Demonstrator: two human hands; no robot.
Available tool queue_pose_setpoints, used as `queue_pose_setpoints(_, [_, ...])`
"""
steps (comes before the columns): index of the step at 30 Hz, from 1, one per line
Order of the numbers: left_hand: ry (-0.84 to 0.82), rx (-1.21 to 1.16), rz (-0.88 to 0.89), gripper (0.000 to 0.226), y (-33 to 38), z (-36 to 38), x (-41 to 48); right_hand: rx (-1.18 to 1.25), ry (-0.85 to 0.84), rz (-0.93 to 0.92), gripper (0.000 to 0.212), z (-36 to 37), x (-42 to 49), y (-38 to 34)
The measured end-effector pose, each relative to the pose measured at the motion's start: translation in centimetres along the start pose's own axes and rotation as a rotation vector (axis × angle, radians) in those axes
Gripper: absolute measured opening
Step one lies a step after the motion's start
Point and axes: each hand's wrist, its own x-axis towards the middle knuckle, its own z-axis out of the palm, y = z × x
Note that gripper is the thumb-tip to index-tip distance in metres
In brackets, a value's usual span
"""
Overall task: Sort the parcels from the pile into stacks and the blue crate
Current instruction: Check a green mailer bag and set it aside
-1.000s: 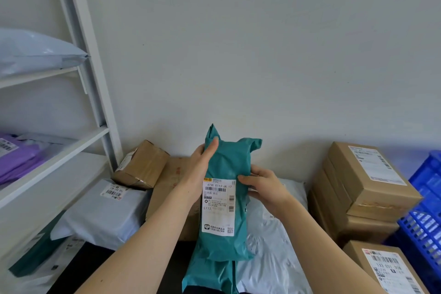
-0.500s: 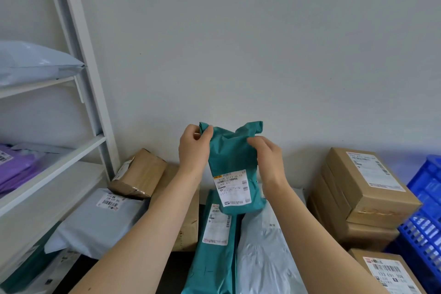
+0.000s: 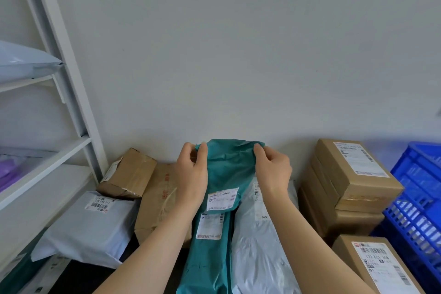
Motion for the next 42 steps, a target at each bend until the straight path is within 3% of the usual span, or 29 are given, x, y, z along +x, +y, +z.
queue_pose_setpoints(7, [0.056, 0.051, 0.025, 0.042, 0.4, 0.1, 0.4, 0.119, 0.086, 0.097, 0.042, -1.4, 0.1, -0.2])
queue_pose_setpoints(11, [0.002, 0.012, 0.028, 0.042, 0.4, 0.2, 0.2, 0.095, 0.132, 0.107, 0.034, -2.1, 0.3, -0.2])
queue_pose_setpoints(15, [0.036, 0.05, 0.046, 0.044, 0.3, 0.1, 0.4, 0.05, 0.173, 0.104, 0.039, -2.5, 0.9, 0.1])
queue_pose_setpoints(19, [0.031, 0.091, 0.042, 0.044, 0.1, -0.1, 0.7, -0.012, 0.185, 0.079, 0.031, -2.9, 0.8, -0.1])
queue_pose_setpoints(22, [0.068, 0.089, 0.029, 0.046, 0.2, -0.1, 0.7, -0.174, 0.209, -0.073, 0.033, -3.2, 0.7, -0.4])
queue_pose_setpoints(25, [0.056, 0.015, 0.012, 0.047, 0.2, -0.3, 0.9, -0.273, 0.137, -0.193, 0.038, -3.2, 0.8, -0.8])
queue_pose_setpoints(29, [-0.153, -0.017, -0.015, 0.058, 0.5, -0.5, 0.6, -0.054, -0.035, -0.07, 0.04, -2.7, 1.0, -1.0])
queue_pose_setpoints(33, [-0.255, -0.063, -0.119, 0.032, 0.7, -0.5, 0.3, -0.006, 0.074, 0.033, 0.04, -2.1, 1.2, -0.7])
queue_pose_setpoints(36, [-0.261, -0.056, -0.129, 0.028, 0.6, -0.8, 0.5, 0.022, 0.113, 0.085, 0.038, -2.3, 1.5, -0.5])
queue_pose_setpoints(38, [-0.247, -0.039, -0.084, 0.031, 0.8, -0.9, 0.6, 0.028, 0.132, 0.085, 0.038, -2.3, 1.6, -0.3])
queue_pose_setpoints(42, [-0.202, 0.061, 0.071, 0.011, 0.9, -1.1, 1.0, 0.013, 0.175, 0.074, 0.037, -2.1, 2.2, 0.2])
